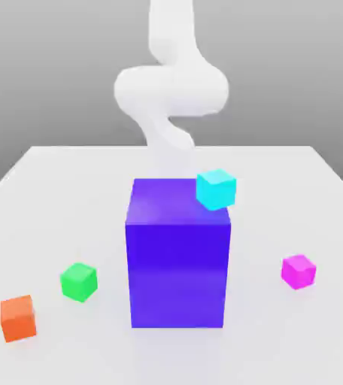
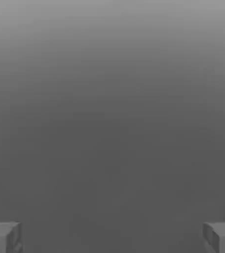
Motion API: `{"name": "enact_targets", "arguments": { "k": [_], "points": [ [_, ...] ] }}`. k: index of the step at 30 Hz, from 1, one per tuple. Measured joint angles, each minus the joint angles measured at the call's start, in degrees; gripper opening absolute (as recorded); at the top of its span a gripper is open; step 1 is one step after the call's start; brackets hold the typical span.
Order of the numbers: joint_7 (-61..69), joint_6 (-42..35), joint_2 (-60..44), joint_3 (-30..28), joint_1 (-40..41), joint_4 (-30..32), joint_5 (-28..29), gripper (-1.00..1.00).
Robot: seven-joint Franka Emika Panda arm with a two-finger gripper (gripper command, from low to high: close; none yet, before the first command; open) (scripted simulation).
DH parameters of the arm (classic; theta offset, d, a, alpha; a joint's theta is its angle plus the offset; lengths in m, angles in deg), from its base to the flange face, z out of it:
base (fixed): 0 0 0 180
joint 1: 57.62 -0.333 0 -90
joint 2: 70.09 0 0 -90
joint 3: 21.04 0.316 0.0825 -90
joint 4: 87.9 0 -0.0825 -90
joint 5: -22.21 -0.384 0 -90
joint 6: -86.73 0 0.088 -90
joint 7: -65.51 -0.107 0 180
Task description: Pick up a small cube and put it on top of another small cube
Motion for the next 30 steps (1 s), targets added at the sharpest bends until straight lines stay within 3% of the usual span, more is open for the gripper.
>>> {"name": "enact_targets", "arguments": {
  "k": [18,24,30],
  "points": [
    [47.58,21.35,-31.30,2.52,-29.04,20.40,-4.09,0.00],
    [59.37,28.52,-41.53,6.21,-36.09,27.11,-0.05,0.00],
    [58.19,38.12,-53.60,2.76,-38.51,26.12,4.84,0.00]
  ]
}}
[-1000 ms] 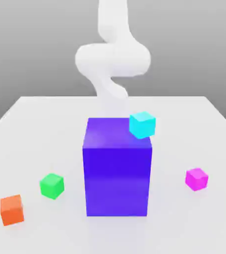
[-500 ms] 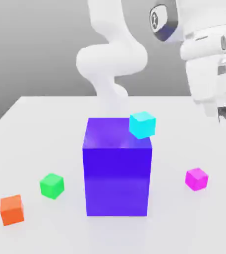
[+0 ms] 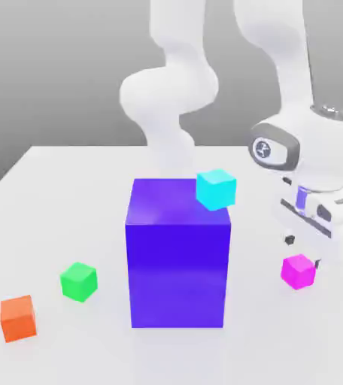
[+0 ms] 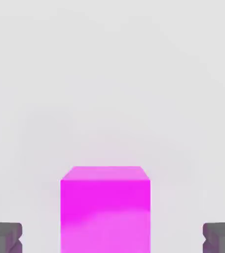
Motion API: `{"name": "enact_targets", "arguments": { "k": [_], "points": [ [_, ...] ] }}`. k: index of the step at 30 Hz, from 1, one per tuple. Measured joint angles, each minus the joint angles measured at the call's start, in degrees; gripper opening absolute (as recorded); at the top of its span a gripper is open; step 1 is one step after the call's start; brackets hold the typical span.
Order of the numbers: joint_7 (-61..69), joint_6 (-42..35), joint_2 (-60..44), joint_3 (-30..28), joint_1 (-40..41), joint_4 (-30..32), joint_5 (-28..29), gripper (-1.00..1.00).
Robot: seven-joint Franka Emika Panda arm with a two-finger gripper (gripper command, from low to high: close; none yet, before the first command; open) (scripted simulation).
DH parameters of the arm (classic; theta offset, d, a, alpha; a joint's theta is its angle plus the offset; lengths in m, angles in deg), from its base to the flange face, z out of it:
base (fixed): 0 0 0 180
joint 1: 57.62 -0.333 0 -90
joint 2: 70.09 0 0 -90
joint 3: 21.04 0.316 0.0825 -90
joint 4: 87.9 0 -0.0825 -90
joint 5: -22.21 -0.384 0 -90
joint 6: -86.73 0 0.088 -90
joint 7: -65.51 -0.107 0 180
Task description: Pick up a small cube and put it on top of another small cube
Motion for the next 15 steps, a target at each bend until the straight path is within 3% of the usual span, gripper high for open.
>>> {"name": "enact_targets", "arguments": {
  "k": [1,2,9,15],
  "points": [
    [-0.22,1.69,-2.07,-0.62,-0.57,-0.37,0.24,0.00],
    [-0.38,3.09,-3.80,-1.05,-0.98,-0.68,0.38,-1.00],
    [-0.50,3.19,-4.06,-1.18,-1.08,-0.73,0.54,-1.00],
    [1.84,-5.71,6.94,0.79,0.14,1.35,-2.54,-1.00]
  ]
}}
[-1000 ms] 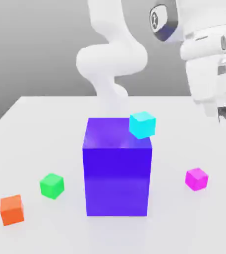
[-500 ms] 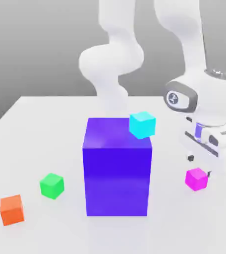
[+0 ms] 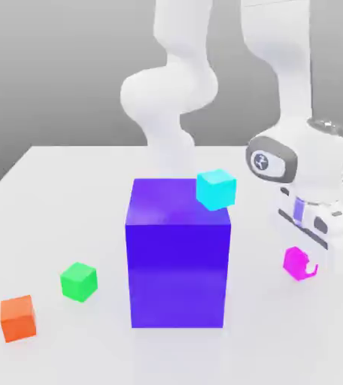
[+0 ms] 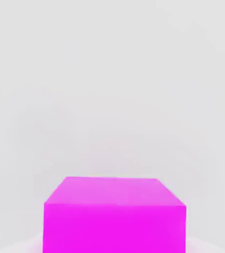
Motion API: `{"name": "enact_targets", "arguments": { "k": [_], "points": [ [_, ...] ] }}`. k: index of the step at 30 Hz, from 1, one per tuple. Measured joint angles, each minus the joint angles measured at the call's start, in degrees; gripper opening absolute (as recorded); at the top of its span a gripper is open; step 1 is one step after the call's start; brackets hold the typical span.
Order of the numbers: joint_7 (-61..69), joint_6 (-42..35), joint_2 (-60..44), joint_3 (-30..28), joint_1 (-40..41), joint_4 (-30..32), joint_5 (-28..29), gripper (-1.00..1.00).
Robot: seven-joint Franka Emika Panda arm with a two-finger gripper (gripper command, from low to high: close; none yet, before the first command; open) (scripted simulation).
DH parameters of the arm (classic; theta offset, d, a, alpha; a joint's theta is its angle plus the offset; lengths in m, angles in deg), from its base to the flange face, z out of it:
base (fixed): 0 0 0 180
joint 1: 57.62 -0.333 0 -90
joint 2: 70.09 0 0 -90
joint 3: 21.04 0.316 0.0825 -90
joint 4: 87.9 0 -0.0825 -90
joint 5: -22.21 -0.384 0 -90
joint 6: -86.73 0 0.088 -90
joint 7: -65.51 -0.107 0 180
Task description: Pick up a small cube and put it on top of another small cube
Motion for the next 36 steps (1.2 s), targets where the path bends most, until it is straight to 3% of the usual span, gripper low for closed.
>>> {"name": "enact_targets", "arguments": {
  "k": [7,15,25,36],
  "points": [
    [-2.47,-1.32,5.45,-0.69,2.18,-3.02,-1.76,-1.00],
    [-10.56,0.95,8.35,-2.56,6.76,-8.53,1.56,-1.00],
    [-30.20,-4.58,16.10,-12.11,30.92,-6.57,12.10,-1.00],
    [-46.70,-11.30,22.99,-24.60,57.13,-1.35,17.93,-1.00]
  ]
}}
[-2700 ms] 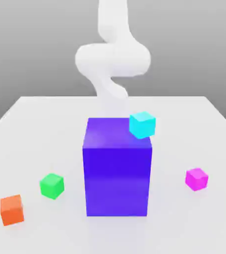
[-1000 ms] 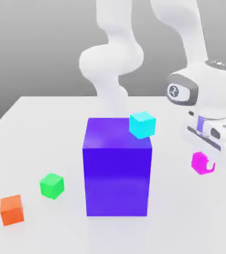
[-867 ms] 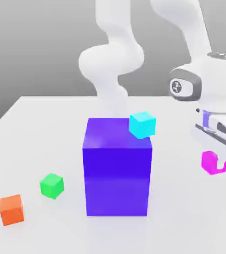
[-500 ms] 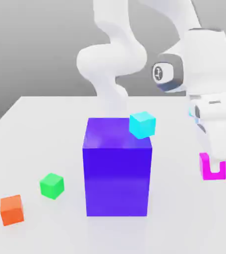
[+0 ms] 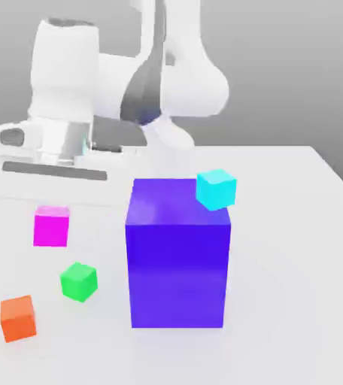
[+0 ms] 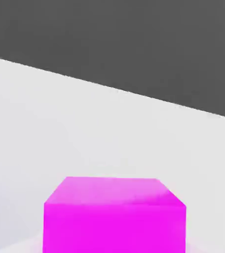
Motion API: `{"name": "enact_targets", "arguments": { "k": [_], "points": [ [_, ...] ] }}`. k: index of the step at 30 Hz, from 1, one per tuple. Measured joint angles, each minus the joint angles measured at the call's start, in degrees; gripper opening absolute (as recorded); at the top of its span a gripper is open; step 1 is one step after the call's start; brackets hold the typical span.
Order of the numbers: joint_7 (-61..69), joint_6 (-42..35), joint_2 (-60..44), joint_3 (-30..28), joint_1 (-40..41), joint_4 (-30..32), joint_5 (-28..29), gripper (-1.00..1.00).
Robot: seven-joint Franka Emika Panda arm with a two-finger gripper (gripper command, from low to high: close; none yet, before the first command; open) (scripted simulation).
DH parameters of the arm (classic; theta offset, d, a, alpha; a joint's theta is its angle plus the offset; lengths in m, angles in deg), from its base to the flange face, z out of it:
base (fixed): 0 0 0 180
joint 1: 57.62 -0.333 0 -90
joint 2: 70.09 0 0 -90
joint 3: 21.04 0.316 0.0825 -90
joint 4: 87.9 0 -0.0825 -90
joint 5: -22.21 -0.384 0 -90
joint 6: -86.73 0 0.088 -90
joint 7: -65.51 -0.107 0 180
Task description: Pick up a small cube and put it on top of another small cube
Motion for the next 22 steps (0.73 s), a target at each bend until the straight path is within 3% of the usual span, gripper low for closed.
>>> {"name": "enact_targets", "arguments": {
  "k": [8,14,19,20,22],
  "points": [
    [6.76,-1.62,-4.08,-4.47,-3.72,6.05,-6.19,-1.00],
    [11.42,4.84,-11.29,-6.39,-7.45,5.87,-12.74,-1.00],
    [18.74,11.54,-18.79,-5.19,-9.20,5.85,-23.31,-1.00],
    [19.96,12.57,-19.97,-4.13,-8.65,5.85,-25.12,1.00],
    [19.96,12.57,-19.97,-4.13,-8.66,5.85,-25.12,1.00]
  ]
}}
